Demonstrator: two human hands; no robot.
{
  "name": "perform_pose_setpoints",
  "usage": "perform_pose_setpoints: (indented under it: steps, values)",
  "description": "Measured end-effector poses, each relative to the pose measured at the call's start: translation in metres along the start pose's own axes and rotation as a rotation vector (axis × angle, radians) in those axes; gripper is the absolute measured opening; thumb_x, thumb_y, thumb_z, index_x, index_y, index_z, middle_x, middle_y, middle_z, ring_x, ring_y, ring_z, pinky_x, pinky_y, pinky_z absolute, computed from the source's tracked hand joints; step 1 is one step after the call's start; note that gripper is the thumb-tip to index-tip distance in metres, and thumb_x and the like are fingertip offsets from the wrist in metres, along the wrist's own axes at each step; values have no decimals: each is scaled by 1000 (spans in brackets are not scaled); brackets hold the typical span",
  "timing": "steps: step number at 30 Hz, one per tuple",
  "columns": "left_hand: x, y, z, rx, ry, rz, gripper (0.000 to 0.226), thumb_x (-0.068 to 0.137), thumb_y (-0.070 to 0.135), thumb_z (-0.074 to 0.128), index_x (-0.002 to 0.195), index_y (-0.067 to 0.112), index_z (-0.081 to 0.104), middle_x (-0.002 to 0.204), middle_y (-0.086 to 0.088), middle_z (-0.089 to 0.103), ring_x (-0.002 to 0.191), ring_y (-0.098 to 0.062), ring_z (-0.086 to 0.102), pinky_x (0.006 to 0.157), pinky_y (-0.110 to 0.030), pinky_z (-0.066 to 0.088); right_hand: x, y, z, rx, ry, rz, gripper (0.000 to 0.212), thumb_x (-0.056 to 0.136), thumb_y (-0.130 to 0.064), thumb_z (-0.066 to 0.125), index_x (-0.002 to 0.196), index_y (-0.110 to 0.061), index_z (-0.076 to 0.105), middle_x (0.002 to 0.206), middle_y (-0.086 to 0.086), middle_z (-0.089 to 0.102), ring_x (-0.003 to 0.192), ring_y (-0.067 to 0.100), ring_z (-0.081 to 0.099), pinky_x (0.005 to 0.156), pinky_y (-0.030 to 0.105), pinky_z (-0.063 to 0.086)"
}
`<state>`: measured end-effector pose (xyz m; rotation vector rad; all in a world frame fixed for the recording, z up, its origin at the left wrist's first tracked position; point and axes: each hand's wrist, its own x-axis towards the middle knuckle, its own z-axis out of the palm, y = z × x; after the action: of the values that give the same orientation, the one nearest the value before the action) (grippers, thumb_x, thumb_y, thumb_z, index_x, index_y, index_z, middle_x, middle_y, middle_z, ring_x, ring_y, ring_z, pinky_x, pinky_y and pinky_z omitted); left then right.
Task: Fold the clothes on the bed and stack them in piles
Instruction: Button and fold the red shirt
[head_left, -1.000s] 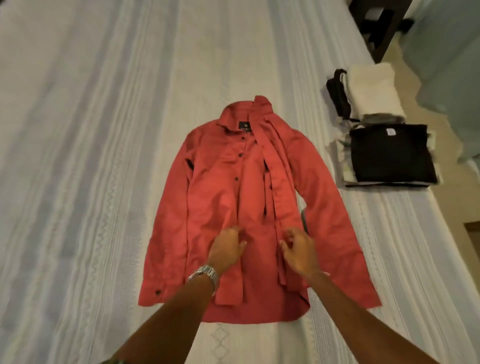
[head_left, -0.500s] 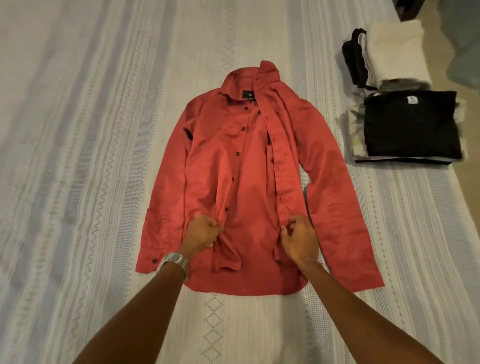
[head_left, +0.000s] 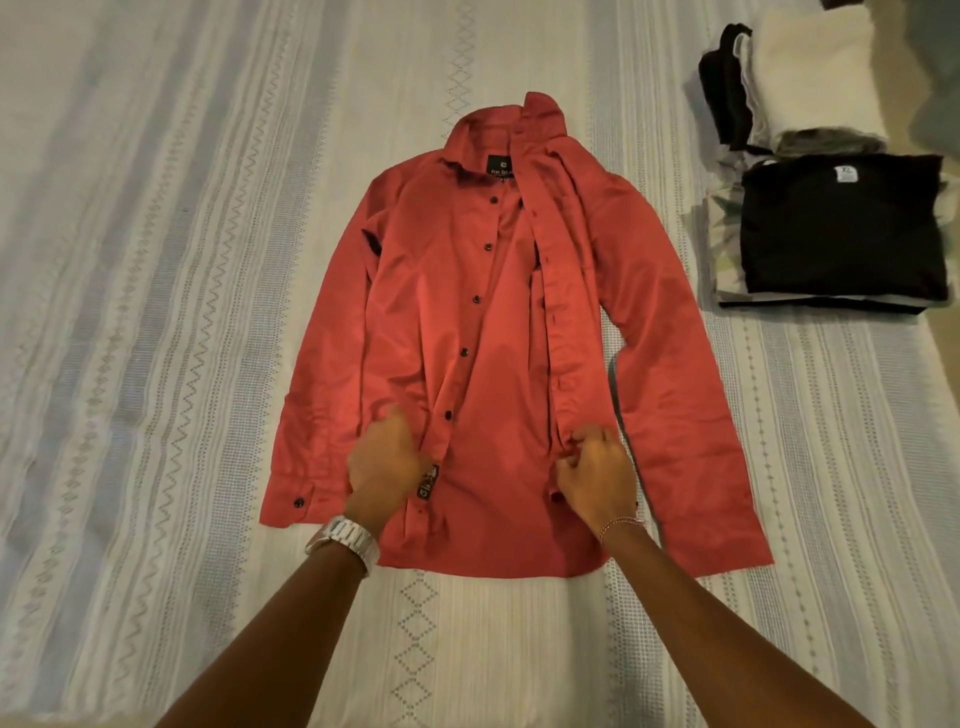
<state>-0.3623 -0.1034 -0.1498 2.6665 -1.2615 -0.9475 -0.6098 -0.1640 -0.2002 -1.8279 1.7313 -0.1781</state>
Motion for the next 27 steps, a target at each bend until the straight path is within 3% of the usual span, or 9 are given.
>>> perform_pose_setpoints:
  steps: [3,6,8,10,15,18,22,25,27]
  values:
    - [1,22,10,-68,151,320,18,84,10,67,99,8,57,96,-10,58,85,-32,57,70,-43,49,-5,6,-1,156,64,34,28,83,-9,67,111,-8,66,105,8,69,97,27,64,82,35,52]
    - [16,37,23,23,132,424,20,90,6,64,110,5,67,106,-12,61,98,-32,59,82,-42,49,-13,7,1,209,122,39,26,85,-19,71,109,-14,64,99,-1,66,92,21,63,78,35,53]
    - [26,39,31,71,125,374,26,95,13,63,119,3,64,108,-14,62,100,-35,62,84,-44,51,-16,6,5,151,132,32,36,81,-32,78,108,-15,62,96,-4,63,90,17,60,75,35,53]
    - [32,35,37,81,131,277,30,97,20,64,122,4,64,108,-16,65,100,-37,64,84,-46,52,-17,6,10,104,136,15,42,77,-33,82,108,-14,62,98,0,63,92,20,60,77,36,53]
    - [40,26,41,-95,199,132,17,89,11,63,98,5,76,90,-18,74,83,-38,70,75,-42,57,-15,7,13,79,108,44,38,75,-10,72,112,-9,64,107,8,67,99,27,63,81,33,50]
    - [43,18,46,-123,208,101,17,81,7,58,76,2,73,76,-19,72,71,-39,68,64,-36,51,-20,9,14,59,68,21,45,72,-9,72,116,-7,62,111,10,63,103,29,60,84,37,53]
    - [43,13,51,-118,198,95,12,79,12,63,79,8,74,77,-14,73,73,-37,68,66,-44,57,-22,9,16,46,37,14,52,67,-19,80,114,-7,62,112,10,59,104,30,58,88,41,53]
    - [39,16,46,-289,233,39,9,81,8,72,75,13,76,76,-8,74,73,-30,70,70,-40,58,-19,8,14,36,60,9,43,69,-10,76,111,-6,66,107,13,61,99,32,61,85,37,53]
    - [36,14,40,-425,229,-2,24,79,6,78,64,22,70,66,2,72,65,-23,70,68,-38,60,-16,9,12,31,69,-11,38,71,-3,71,109,-6,69,104,13,64,95,31,62,82,35,51]
